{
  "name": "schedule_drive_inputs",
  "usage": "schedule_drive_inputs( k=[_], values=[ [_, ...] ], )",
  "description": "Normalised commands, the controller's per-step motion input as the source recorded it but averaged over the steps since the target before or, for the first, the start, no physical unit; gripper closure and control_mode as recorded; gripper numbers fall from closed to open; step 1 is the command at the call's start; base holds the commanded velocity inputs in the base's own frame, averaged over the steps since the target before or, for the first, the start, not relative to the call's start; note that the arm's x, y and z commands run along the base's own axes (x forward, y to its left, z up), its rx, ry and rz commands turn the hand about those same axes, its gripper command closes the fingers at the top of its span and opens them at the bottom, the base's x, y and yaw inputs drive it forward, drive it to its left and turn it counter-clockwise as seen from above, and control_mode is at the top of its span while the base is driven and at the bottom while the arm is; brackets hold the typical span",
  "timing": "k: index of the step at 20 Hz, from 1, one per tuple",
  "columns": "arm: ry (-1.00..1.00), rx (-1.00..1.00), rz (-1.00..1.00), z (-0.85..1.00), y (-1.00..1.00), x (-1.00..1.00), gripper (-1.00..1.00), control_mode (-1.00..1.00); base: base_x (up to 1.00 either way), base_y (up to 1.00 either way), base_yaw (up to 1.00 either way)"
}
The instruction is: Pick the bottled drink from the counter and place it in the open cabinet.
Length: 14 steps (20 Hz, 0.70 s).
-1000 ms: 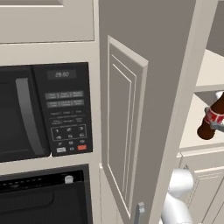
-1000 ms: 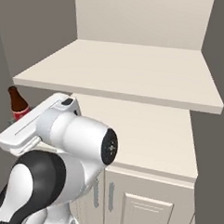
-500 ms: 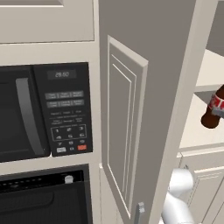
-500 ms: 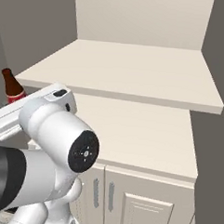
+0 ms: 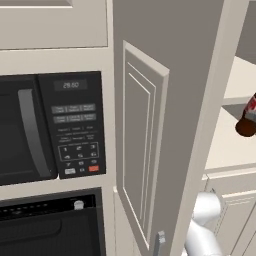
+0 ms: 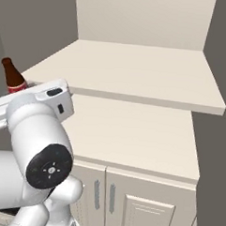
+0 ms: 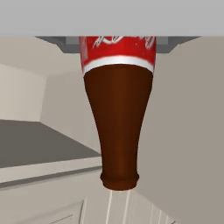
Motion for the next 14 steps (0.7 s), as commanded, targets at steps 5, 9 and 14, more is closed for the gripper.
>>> schedule_drive_inputs(
  k=[5,9,14],
  values=[
    [0.0,0.0,-0.21,0.24,-0.29,0.0,1.0,-1.0,0.0,0.0,0.0],
    [0.0,0.0,-0.16,0.27,-0.39,0.03,1.0,-1.0,0.0,0.0,0.0],
    [0.0,0.0,-0.13,0.15,-0.26,0.09,1.0,-1.0,0.0,0.0,0.0]
  ],
)
